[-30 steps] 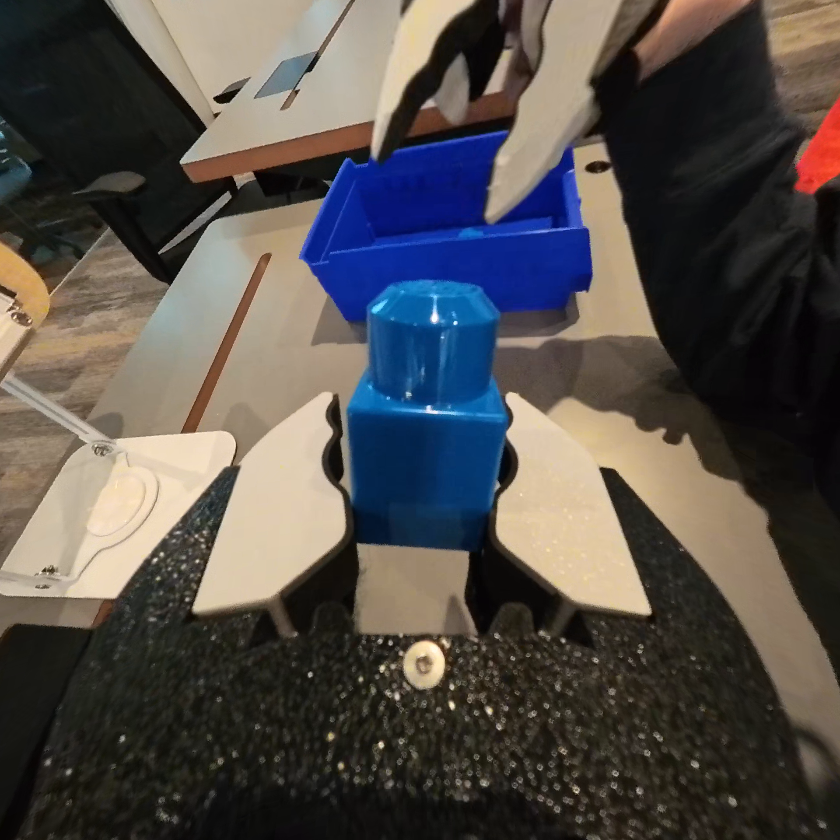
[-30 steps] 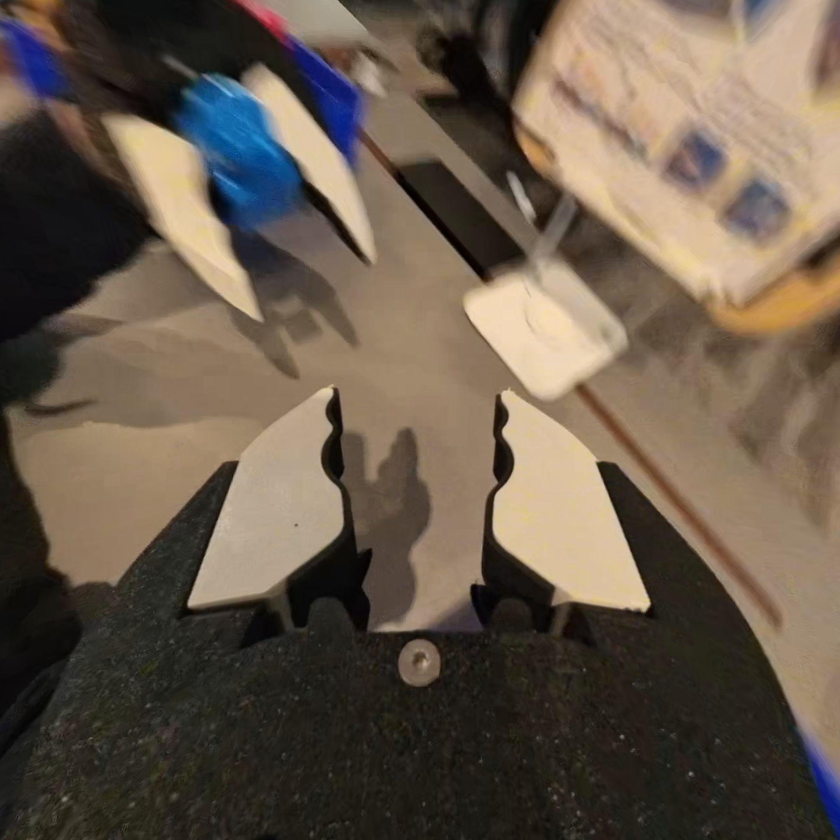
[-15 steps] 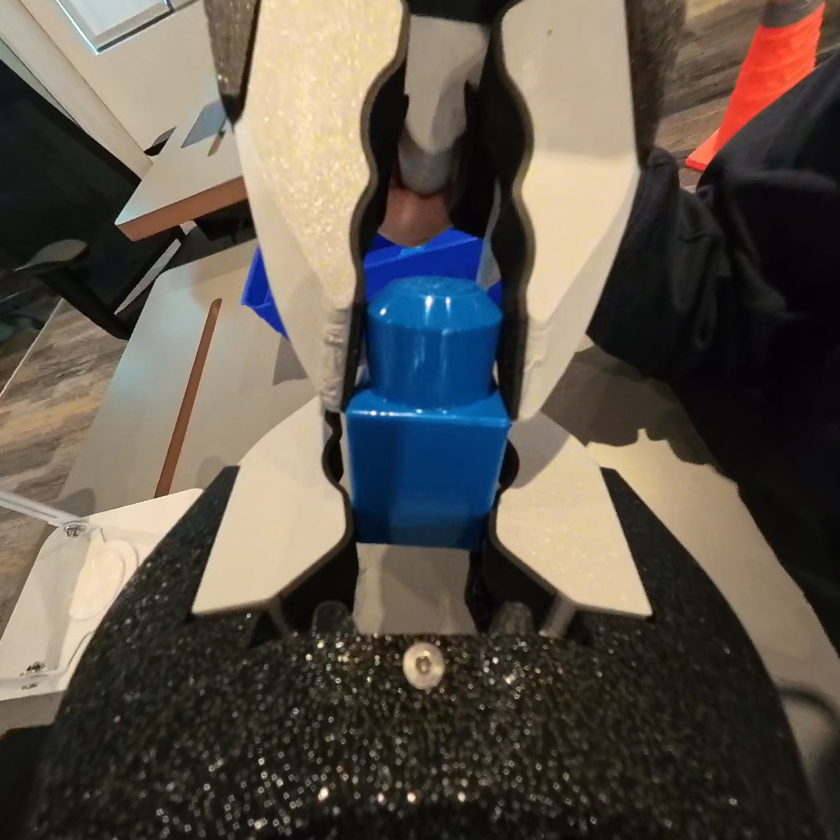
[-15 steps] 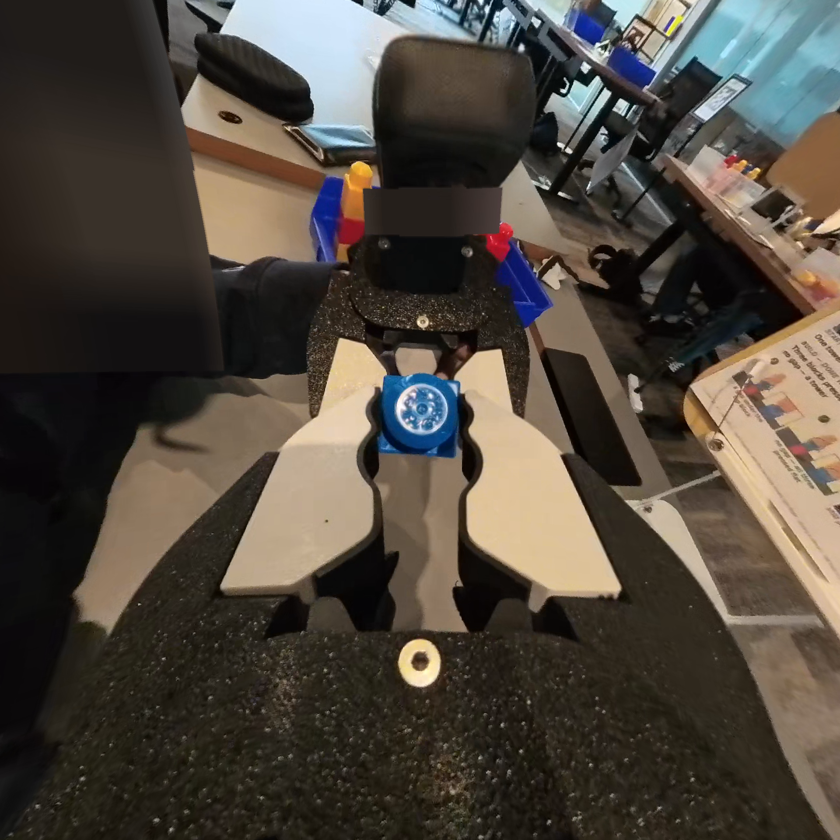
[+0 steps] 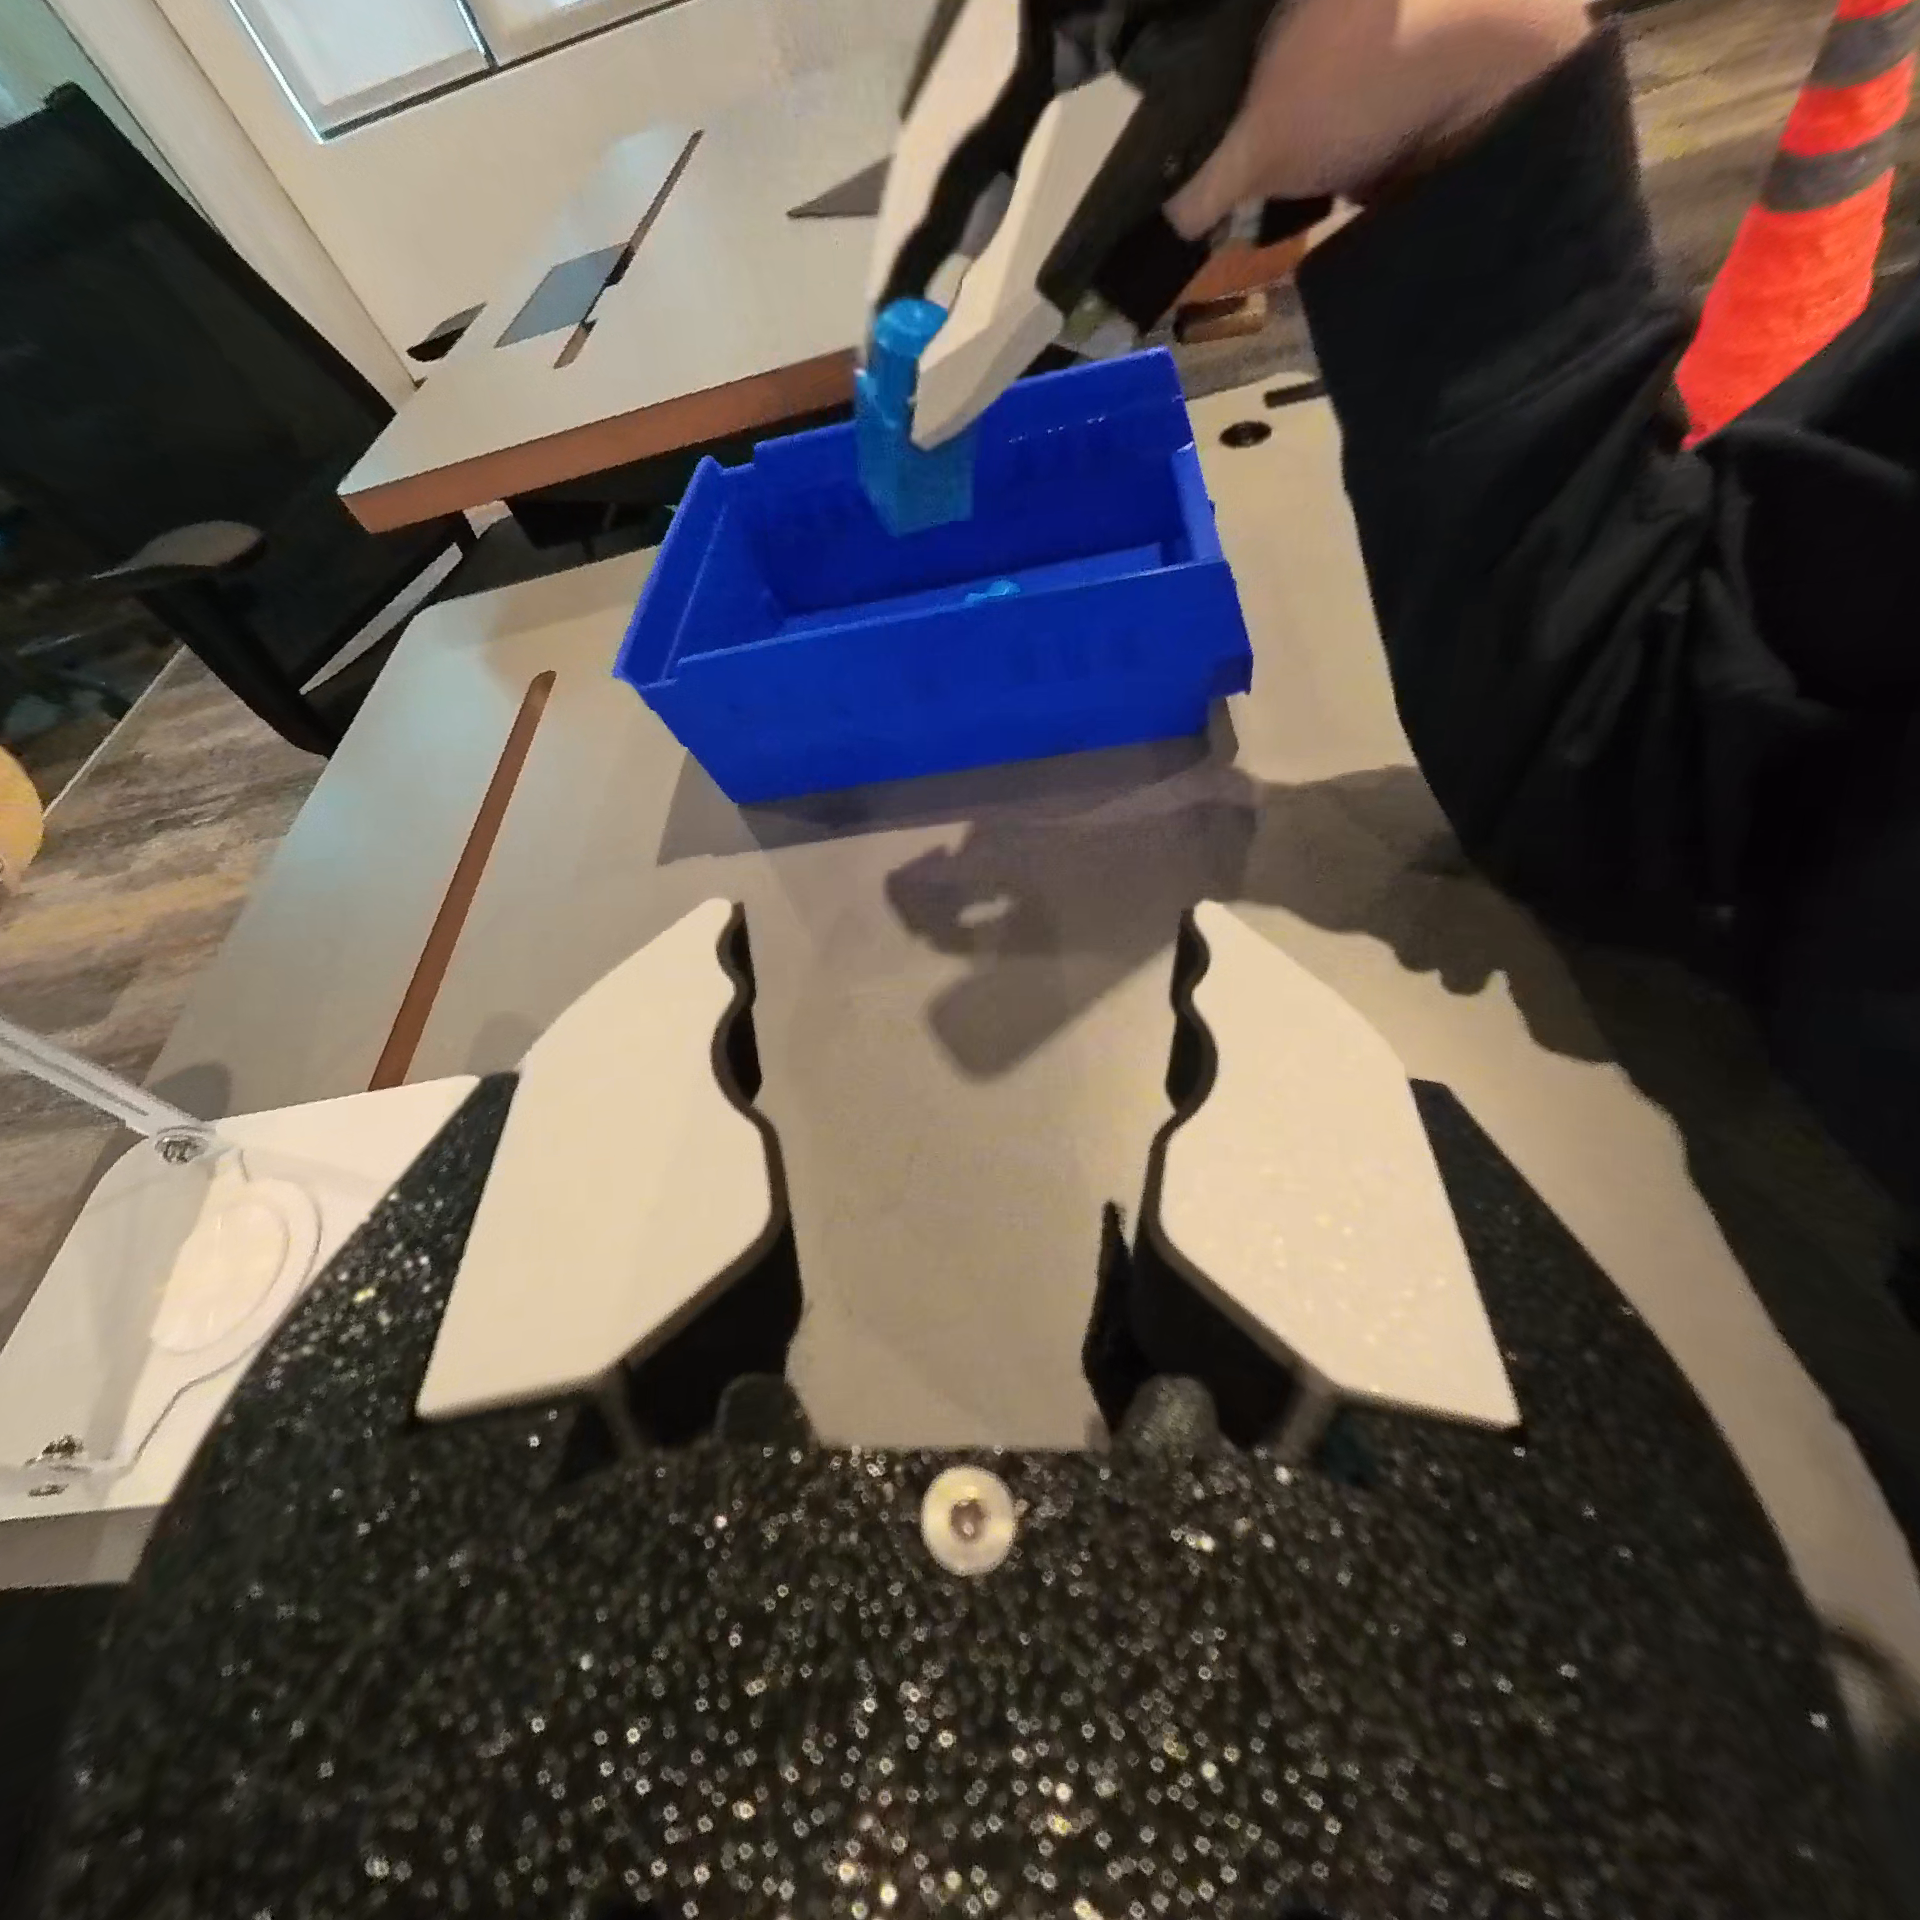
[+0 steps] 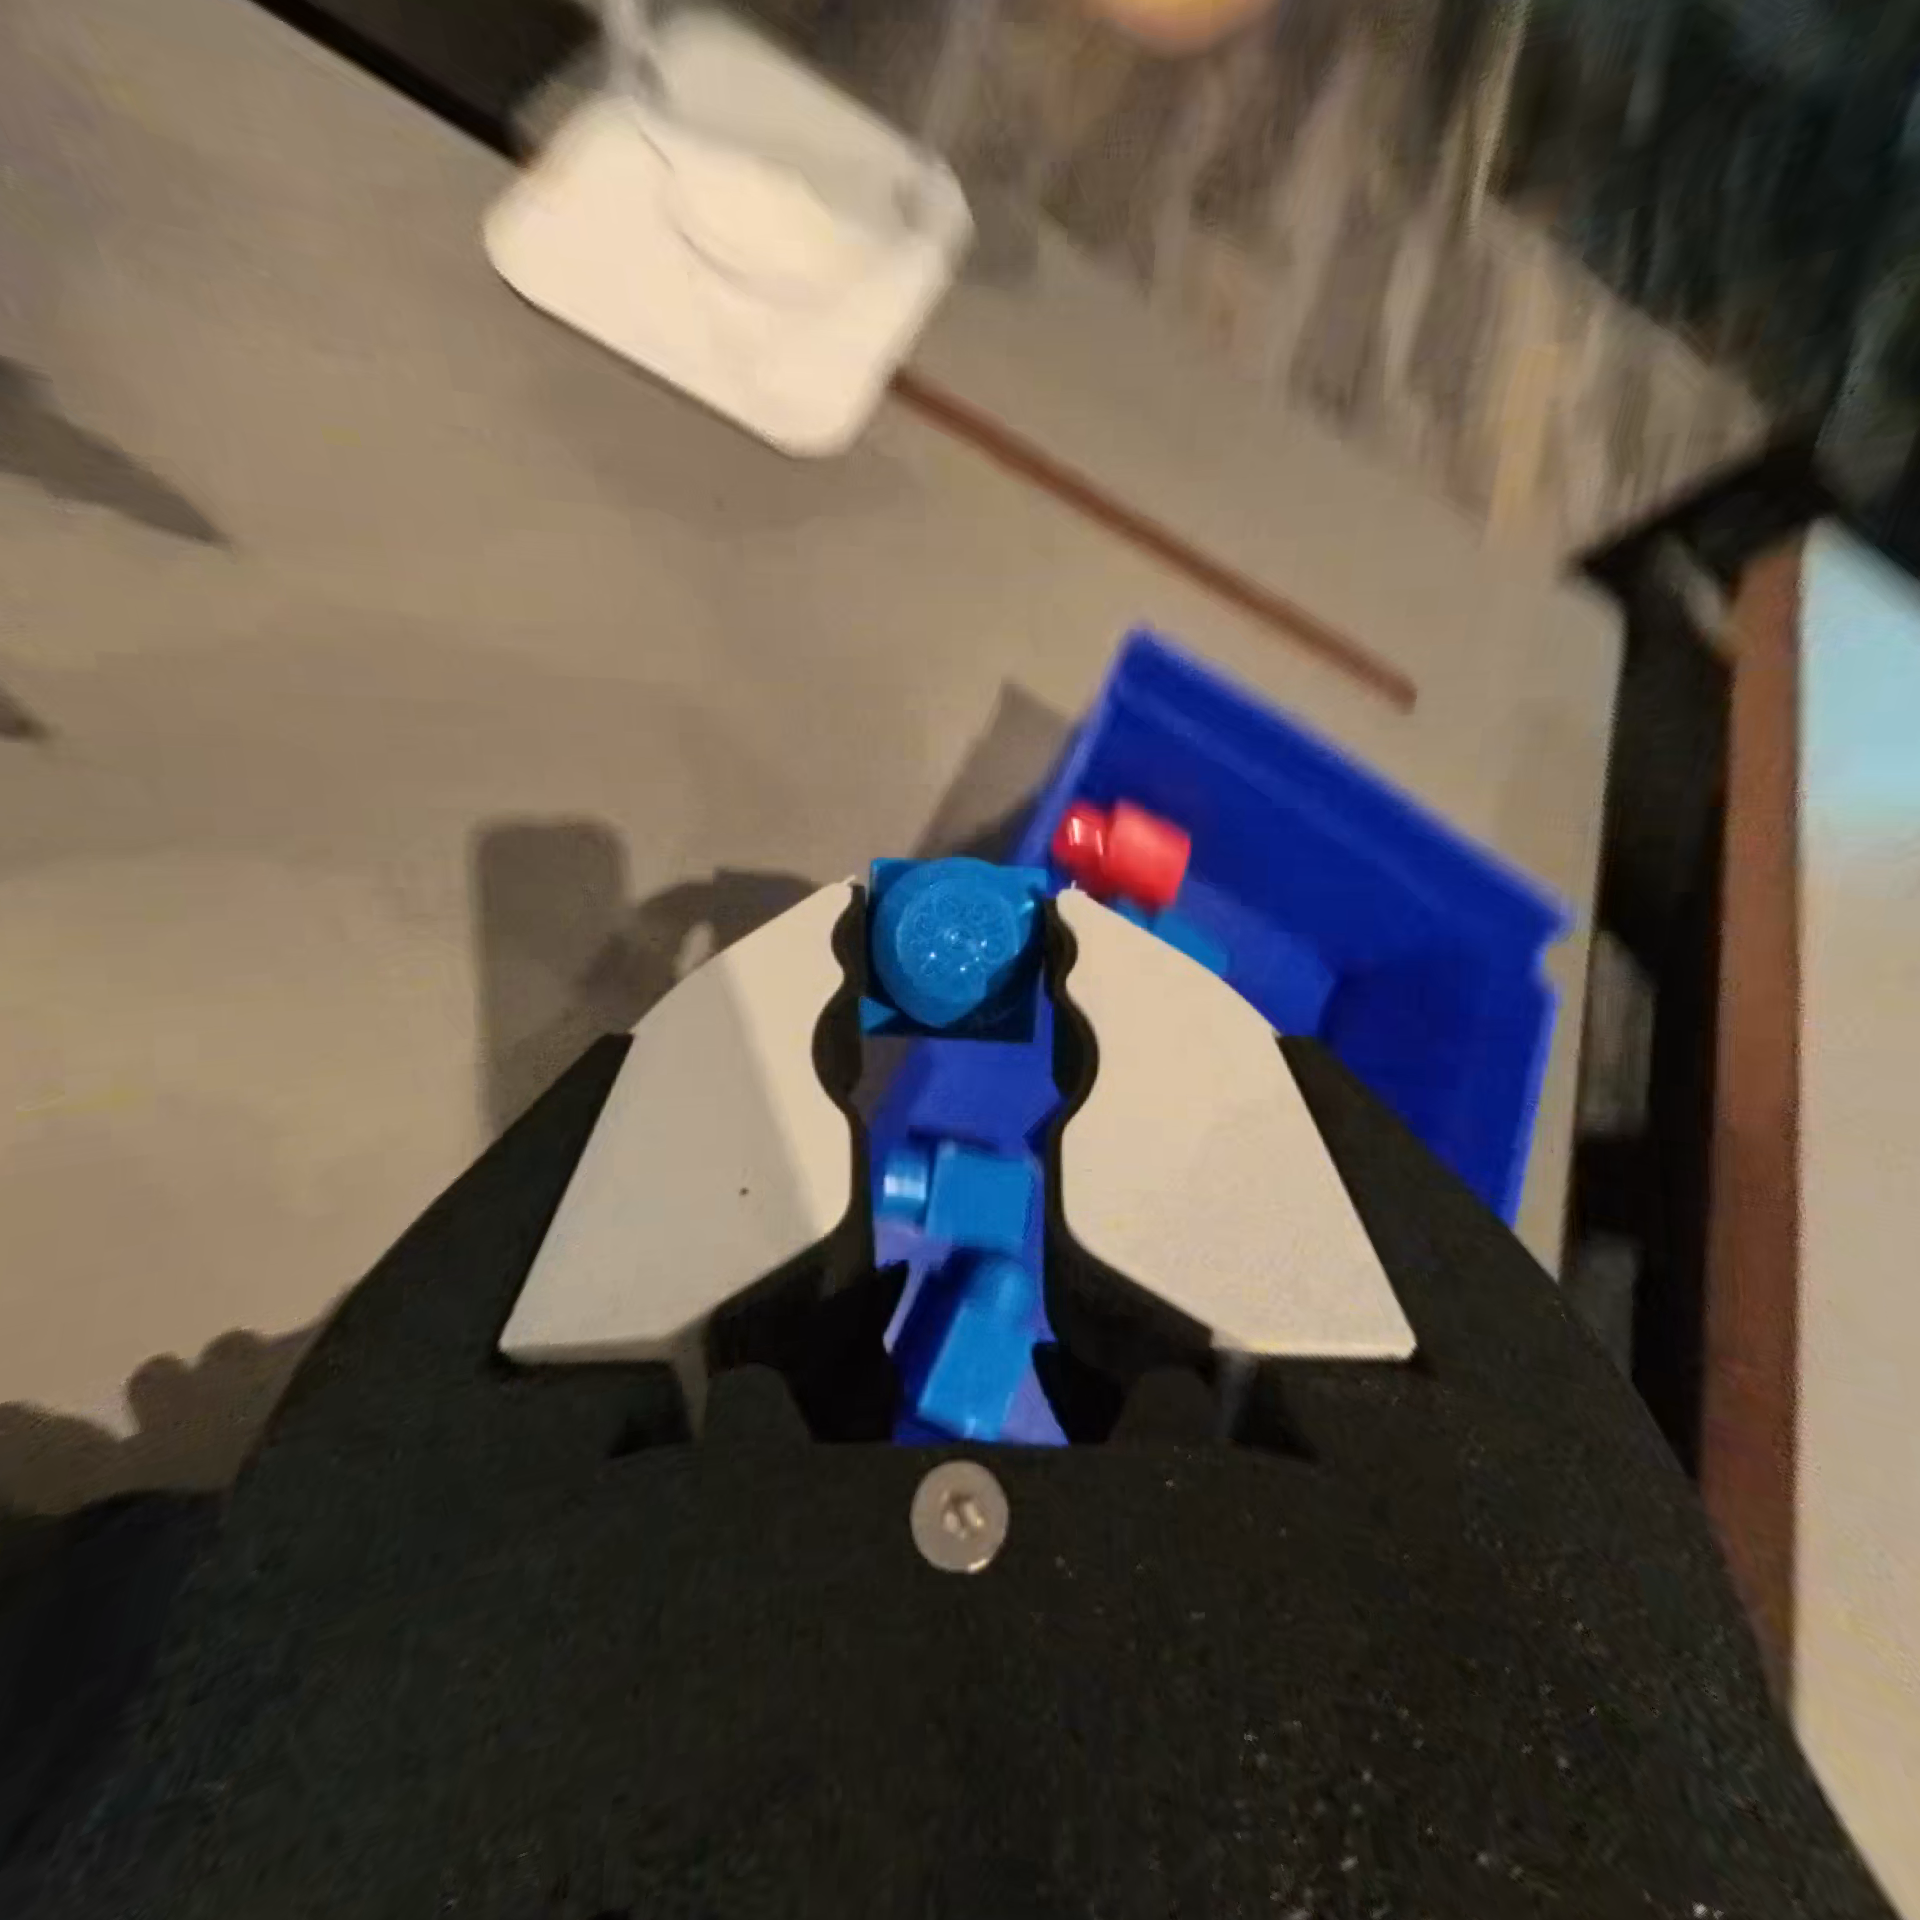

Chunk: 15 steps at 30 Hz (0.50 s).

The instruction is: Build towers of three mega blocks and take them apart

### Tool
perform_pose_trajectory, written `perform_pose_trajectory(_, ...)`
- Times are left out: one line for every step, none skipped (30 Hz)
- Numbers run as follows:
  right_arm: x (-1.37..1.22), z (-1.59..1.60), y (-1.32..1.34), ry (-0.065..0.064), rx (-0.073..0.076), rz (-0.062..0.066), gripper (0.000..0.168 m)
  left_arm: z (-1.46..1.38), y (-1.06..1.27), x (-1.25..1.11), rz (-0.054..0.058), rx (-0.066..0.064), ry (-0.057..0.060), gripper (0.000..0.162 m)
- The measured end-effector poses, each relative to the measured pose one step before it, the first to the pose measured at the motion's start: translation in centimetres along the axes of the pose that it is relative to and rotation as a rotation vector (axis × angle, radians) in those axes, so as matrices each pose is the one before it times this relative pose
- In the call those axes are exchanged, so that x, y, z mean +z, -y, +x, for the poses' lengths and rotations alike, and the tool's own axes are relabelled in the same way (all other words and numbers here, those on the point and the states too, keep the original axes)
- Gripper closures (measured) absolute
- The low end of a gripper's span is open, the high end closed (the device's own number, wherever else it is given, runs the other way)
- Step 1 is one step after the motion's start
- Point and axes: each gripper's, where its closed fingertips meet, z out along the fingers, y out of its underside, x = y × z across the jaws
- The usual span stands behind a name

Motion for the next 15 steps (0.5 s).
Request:
perform_pose_trajectory(0.531,0.946,-1.859,-0.0034,0.0761,-0.0727,0.137,-0.076,-0.086,-0.031,-0.0024,-0.0029,0.0024,0.085)
perform_pose_trajectory(0.658,0.821,-1.636,0.0039,0.0719,-0.0685,0.137,-0.070,-0.077,-0.028,-0.0023,-0.0016,0.0033,0.085)
perform_pose_trajectory(0.690,0.627,-1.380,0.0122,0.0624,-0.0602,0.137,-0.061,-0.057,-0.036,-0.0026,-0.0004,0.0031,0.086)
perform_pose_trajectory(0.672,0.299,-1.060,0.0278,0.0455,-0.0458,0.137,-0.055,-0.063,-0.024,-0.0028,-0.0001,0.0033,0.086)
perform_pose_trajectory(0.626,0.071,-0.736,0.0386,0.0322,-0.0311,0.136,-0.052,-0.044,-0.029,-0.0018,0.0003,0.0027,0.087)
perform_pose_trajectory(0.545,0.111,-0.524,0.0333,0.0266,-0.0247,0.137,-0.023,-0.025,-0.033,0.0002,0.0002,0.0009,0.088)
perform_pose_trajectory(0.463,0.299,-0.327,0.0152,0.0305,-0.0175,0.136,-0.018,-0.015,-0.019,0.0011,-0.0009,-0.0005,0.088)
perform_pose_trajectory(0.393,0.216,-0.183,0.0155,0.0247,-0.0113,0.136,-0.044,-0.017,-0.011,0.0011,-0.0021,0.0005,0.089)
perform_pose_trajectory(0.293,0.201,-0.031,0.0128,0.0180,-0.0047,0.136,-0.040,-0.012,-0.002,0.0010,-0.0020,0.0008,0.089)
perform_pose_trajectory(0.172,0.413,0.093,-0.0091,0.0204,0.0009,0.136,-0.020,-0.010,0.007,0.0008,-0.0013,-0.0006,0.089)
perform_pose_trajectory(0.045,0.496,0.144,-0.0210,0.0121,0.0060,0.136,0.002,-0.021,0.022,-0.0004,-0.0009,-0.0010,0.089)
perform_pose_trajectory(-0.048,0.355,0.183,-0.0193,0.0044,0.0116,0.129,-0.013,-0.020,0.013,-0.0012,-0.0002,0.0003,0.089)
perform_pose_trajectory(-0.103,0.059,0.131,-0.0042,-0.0020,0.0109,0.121,-0.003,-0.019,0.019,-0.0018,0.0004,0.0006,0.089)
perform_pose_trajectory(-0.136,0.115,0.112,-0.0137,-0.0026,0.0080,0.114,-0.003,-0.027,0.015,-0.0024,0.0005,0.0005,0.090)
perform_pose_trajectory(-0.167,0.208,0.101,-0.0233,-0.0062,0.0051,0.107,-0.007,-0.021,0.019,-0.0019,0.0007,0.0008,0.090)
